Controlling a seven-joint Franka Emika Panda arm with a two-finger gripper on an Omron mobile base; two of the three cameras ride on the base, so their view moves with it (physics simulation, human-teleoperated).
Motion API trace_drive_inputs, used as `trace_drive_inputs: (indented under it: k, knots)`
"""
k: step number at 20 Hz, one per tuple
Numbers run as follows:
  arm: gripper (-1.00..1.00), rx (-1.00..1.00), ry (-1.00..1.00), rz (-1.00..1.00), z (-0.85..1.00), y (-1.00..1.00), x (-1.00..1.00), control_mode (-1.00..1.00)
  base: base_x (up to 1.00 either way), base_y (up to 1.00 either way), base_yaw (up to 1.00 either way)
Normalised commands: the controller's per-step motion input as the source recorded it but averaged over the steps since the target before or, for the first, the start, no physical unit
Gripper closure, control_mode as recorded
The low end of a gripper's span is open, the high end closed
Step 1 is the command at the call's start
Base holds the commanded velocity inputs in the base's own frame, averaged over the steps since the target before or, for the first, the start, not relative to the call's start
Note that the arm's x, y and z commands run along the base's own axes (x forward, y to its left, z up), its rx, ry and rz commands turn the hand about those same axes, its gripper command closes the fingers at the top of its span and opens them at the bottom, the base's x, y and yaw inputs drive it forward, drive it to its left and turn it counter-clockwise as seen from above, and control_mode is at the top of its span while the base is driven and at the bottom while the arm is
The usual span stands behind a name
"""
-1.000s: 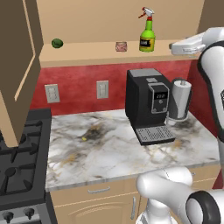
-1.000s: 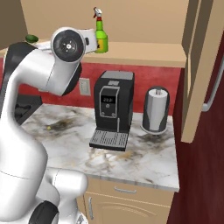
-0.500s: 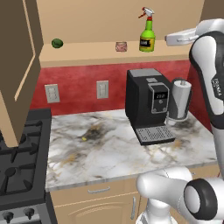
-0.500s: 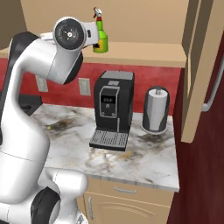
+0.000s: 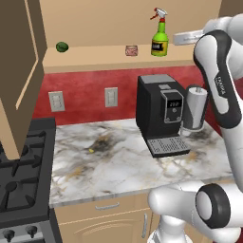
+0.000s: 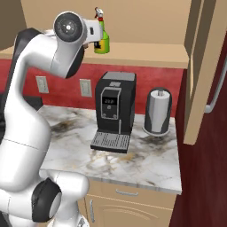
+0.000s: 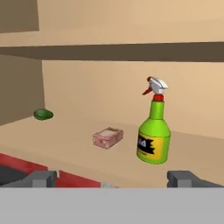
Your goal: Pick the bar soap and spray from the cabinet and place them on the counter.
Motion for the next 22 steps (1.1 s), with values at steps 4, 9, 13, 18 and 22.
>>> trace_drive_inputs:
  k: [4, 9, 13, 18, 22]
  knots:
    - [-1.00, 0.00, 0.02, -0.14, 0.02, 0.00, 0.32, -1.00, 0.00, 0.00, 0.00]
    - [-1.00, 0.00, 0.00, -0.08, 0.01, 0.00, 0.08, -1.00, 0.00, 0.00, 0.00]
    - [-1.00, 0.01, 0.00, -0.04, 0.01, -0.01, 0.03, -1.00, 0.00, 0.00, 0.00]
    - [-1.00, 0.02, 0.01, -0.05, 0.02, -0.02, 0.06, -1.00, 0.00, 0.00, 0.00]
    - [-1.00, 0.02, 0.11, -0.02, 0.03, -0.01, 0.11, -1.00, 0.00, 0.00, 0.00]
